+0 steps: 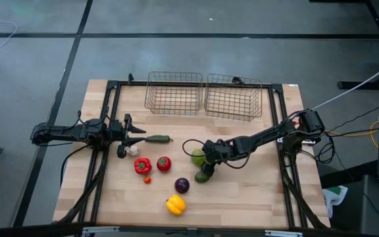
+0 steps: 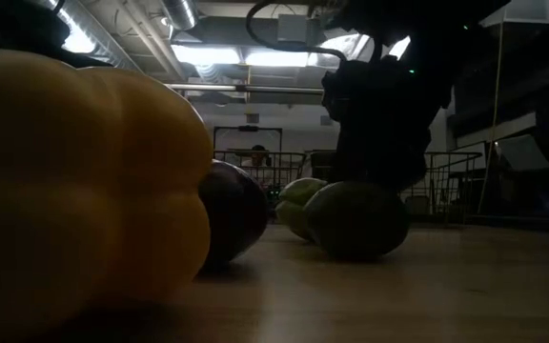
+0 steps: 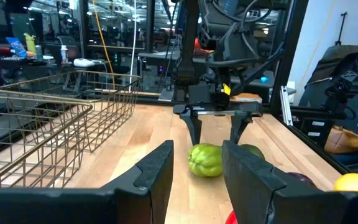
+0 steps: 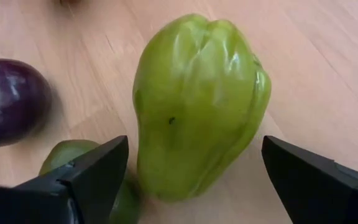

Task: Sort produce into baskets
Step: Put the green chayote into the right gold wire basket

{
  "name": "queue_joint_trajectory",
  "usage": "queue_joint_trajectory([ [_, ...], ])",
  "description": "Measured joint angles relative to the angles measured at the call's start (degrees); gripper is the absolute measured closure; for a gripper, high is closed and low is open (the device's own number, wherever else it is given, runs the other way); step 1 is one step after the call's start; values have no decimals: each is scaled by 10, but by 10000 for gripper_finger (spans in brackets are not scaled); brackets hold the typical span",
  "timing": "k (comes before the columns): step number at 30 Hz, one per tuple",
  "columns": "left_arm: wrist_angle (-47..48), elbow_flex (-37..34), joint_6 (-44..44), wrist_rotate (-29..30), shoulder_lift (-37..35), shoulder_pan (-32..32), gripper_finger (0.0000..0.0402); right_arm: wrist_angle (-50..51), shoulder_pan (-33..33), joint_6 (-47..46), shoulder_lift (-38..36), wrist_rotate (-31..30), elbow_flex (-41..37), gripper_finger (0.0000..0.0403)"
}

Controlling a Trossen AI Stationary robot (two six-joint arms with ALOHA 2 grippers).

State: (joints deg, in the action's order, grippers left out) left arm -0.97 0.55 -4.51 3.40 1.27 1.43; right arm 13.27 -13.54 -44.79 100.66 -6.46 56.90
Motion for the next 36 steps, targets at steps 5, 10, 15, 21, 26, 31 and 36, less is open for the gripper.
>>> queue_joint_trajectory([
  [5, 0, 0, 0, 0, 0, 0, 268, -17, 0, 0, 27, 13, 0, 33],
  [10, 0, 0, 0, 0, 0, 0, 268, -30, 1, 1, 39, 10, 0, 33],
  [15, 0, 0, 0, 0, 0, 0, 268, -28, 0, 2, 40, -7, 0, 33],
  [21, 0, 0, 0, 0, 0, 0, 268, -28, 1, 2, 41, -15, 0, 71],
  [26, 0, 0, 0, 0, 0, 0, 268, -29, 1, 1, 41, -15, 0, 131],
  [31, 0, 0, 0, 0, 0, 0, 268, -34, 0, 1, 41, -15, 0, 171],
  [36, 0, 0, 0, 0, 0, 0, 268, -45, 0, 1, 38, -15, 0, 172],
])
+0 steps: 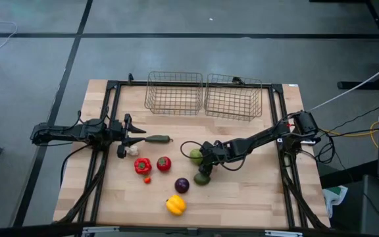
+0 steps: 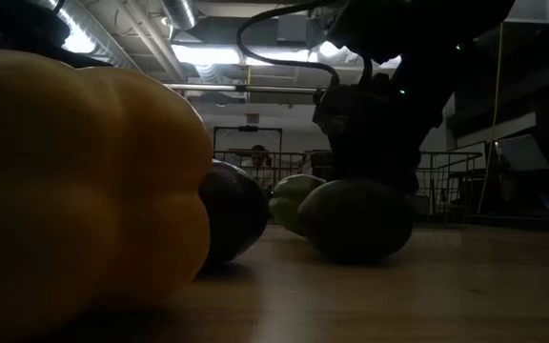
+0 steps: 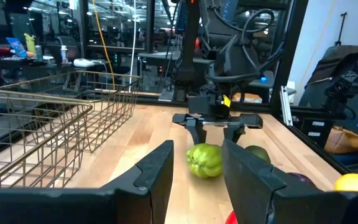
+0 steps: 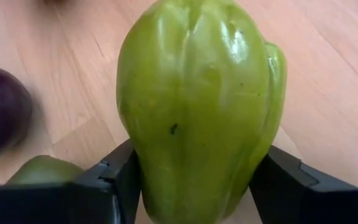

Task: Sort produce into baskets
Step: Put the green chayote into the right gold wire basket

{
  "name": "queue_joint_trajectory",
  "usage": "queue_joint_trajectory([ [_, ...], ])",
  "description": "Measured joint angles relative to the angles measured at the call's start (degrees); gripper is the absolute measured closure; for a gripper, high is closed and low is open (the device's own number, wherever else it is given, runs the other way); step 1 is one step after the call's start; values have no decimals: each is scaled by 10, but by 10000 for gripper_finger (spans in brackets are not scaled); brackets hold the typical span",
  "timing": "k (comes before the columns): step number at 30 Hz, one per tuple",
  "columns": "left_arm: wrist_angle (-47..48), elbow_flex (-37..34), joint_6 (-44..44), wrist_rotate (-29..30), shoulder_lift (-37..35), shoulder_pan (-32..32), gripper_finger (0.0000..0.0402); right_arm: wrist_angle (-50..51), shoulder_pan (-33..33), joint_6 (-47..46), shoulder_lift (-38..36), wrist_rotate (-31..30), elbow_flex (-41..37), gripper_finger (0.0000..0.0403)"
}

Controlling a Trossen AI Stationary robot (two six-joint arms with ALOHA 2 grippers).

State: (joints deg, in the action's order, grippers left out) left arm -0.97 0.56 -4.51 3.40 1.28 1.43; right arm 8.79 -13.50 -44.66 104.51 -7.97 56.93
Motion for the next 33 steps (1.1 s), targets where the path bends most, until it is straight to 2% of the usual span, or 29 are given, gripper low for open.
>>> queue_joint_trajectory([
  [6, 0, 0, 0, 0, 0, 0, 268, 0, 0, 3, -16, -1, 2, 174],
  [12, 0, 0, 0, 0, 0, 0, 268, 31, 0, 17, -58, -36, 2, 176],
  [21, 0, 0, 0, 0, 0, 0, 268, 134, 6, 50, -162, -153, 2, 172],
  [26, 0, 0, 0, 0, 0, 0, 268, 197, 41, 72, -223, -196, 2, 171],
  [33, -1, 0, 0, 0, 3, 0, 268, 203, 129, 150, -273, -201, 2, 170],
])
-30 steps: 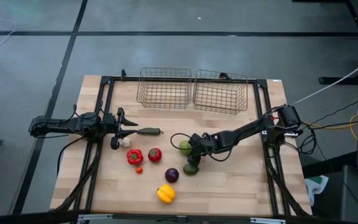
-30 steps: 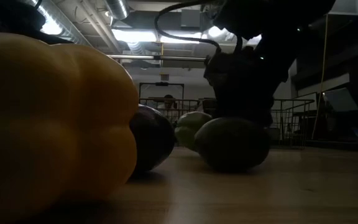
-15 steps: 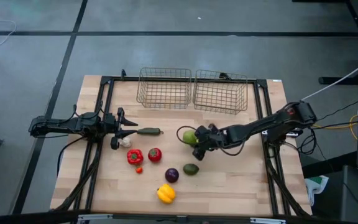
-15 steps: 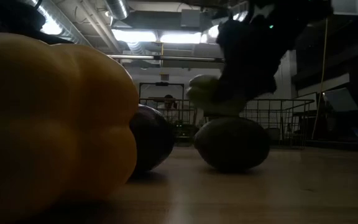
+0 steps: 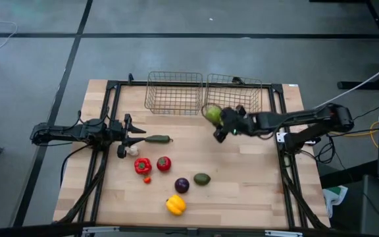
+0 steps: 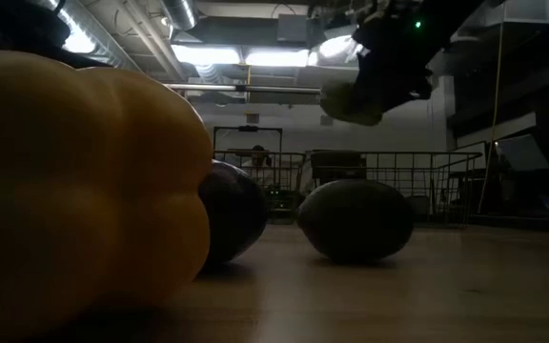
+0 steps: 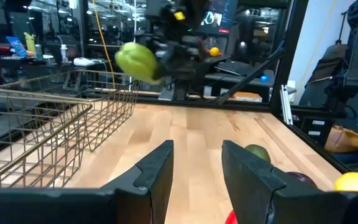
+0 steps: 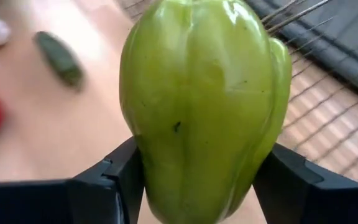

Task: Sort produce into baskets
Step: Put the green chayote into the right gold wire basket

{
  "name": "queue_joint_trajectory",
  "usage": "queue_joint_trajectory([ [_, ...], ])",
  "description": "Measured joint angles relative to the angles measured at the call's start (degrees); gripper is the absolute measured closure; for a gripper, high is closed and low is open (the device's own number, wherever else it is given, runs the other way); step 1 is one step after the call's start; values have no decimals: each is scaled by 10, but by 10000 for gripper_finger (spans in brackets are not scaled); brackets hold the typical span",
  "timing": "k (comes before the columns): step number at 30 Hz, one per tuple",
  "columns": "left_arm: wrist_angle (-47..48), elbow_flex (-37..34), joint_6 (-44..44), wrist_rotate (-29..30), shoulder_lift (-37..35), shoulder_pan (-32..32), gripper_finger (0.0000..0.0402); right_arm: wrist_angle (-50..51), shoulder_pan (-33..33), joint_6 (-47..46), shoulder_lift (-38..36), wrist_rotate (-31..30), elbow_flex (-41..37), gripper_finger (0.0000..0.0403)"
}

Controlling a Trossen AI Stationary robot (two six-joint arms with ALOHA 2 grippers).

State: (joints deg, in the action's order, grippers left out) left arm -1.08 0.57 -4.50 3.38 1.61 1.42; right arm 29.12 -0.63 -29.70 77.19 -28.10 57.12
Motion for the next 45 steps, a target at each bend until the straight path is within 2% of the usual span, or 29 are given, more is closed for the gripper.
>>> queue_joint_trajectory([
  [10, 1, 0, 0, 0, 0, 0, 268, 8, 140, 97, -3, 0, 0, 169],
  [17, 1, 0, 0, 0, 0, 0, 268, 11, 196, 121, -1, 20, 0, 168],
  [36, 1, 0, 0, 0, 0, 0, 268, 12, 205, 121, -1, 33, 0, 166],
  [39, 1, 0, 0, 0, 0, 0, 268, 19, 205, 121, -1, 33, 0, 144],
  [45, 1, 0, 0, 0, 0, 0, 268, 27, 205, 104, -1, 37, 0, 73],
])
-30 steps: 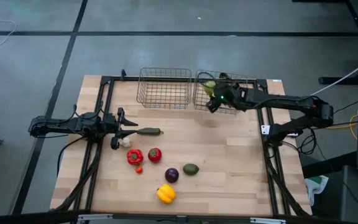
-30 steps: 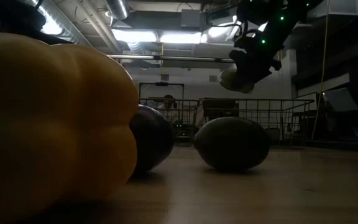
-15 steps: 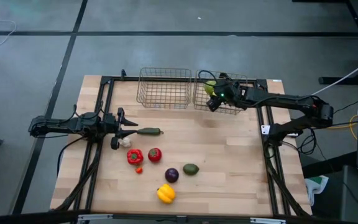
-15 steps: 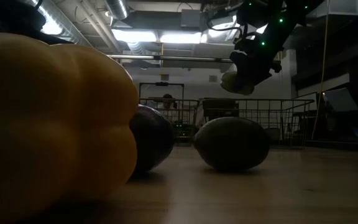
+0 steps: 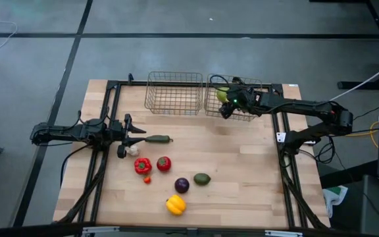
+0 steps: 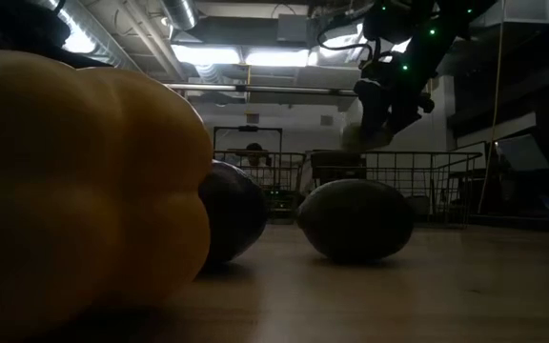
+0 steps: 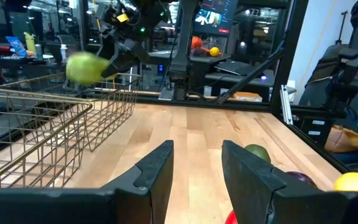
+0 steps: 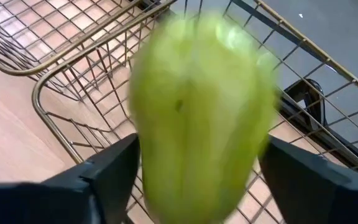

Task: Sort produce into baskets
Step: Put the green chayote into the right gold wire basket, then put the green pepper into the right gold wire basket

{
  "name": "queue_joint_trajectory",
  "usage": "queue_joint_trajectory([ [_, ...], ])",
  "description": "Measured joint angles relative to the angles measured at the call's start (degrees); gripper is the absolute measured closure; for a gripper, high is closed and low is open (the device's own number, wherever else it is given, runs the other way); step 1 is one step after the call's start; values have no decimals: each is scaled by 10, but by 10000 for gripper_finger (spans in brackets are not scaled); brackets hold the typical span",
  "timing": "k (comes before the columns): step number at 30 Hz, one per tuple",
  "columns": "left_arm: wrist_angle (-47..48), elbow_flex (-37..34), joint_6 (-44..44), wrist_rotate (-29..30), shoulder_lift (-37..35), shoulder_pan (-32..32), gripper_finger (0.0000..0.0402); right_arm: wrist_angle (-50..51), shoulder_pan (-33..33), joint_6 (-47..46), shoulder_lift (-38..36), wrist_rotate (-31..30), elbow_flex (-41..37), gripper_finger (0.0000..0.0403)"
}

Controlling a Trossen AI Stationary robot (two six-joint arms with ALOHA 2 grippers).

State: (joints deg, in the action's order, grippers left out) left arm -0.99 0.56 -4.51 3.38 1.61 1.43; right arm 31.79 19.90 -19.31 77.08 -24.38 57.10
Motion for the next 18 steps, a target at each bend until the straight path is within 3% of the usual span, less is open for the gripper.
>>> queue_joint_trajectory([
  [8, -1, 0, -1, 4, 0, 0, 268, -3, 0, 1, 0, 0, 0, 30],
  [18, -63, 1, -10, 102, 0, 0, 268, -4, 0, 19, 0, 0, 0, 29],
])
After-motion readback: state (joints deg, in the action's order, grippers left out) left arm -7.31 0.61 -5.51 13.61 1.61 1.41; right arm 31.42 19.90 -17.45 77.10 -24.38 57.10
